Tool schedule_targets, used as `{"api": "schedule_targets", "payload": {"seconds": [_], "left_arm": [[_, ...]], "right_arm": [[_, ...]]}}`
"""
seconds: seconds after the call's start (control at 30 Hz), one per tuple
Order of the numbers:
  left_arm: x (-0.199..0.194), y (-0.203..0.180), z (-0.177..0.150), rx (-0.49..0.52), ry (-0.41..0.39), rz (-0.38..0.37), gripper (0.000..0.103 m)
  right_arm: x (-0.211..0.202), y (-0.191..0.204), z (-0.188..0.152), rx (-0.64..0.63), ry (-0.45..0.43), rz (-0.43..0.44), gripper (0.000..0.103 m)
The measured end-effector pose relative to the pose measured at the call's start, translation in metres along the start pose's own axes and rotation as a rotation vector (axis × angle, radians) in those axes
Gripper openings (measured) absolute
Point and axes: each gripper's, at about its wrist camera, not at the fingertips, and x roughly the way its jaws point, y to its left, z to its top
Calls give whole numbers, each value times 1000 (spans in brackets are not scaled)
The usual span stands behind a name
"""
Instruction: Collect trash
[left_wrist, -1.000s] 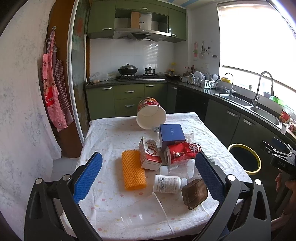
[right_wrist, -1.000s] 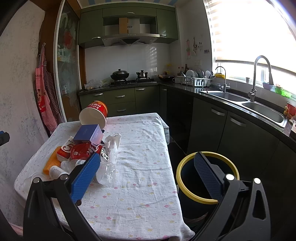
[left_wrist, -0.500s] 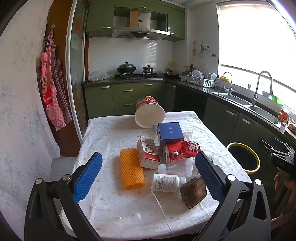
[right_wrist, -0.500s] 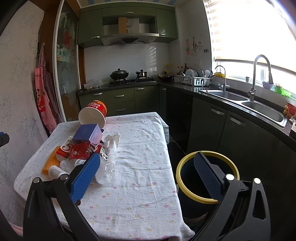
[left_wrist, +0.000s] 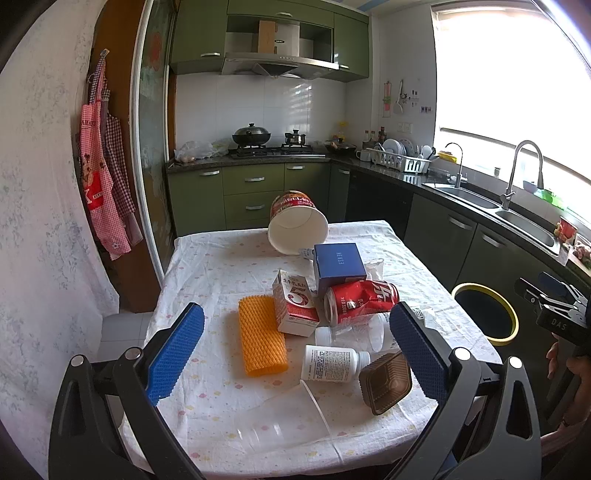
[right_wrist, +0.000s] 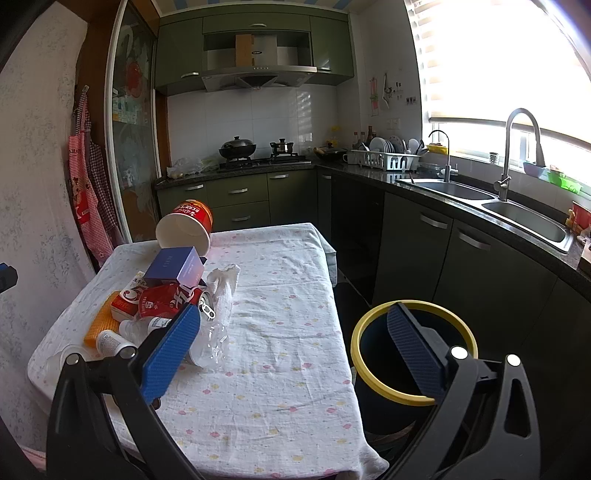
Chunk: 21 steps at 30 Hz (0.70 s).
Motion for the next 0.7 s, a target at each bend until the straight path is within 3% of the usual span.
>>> {"api": "schedule_targets", "payload": {"seconds": [0.43, 0.7], "left_arm": [[7, 2, 1, -2, 15, -13, 99], [52, 30, 39, -9, -6, 17, 99]], "right_arm": [[7, 2, -4, -20, 9, 0, 97], [34, 28, 30, -146, -26, 91, 97]]}}
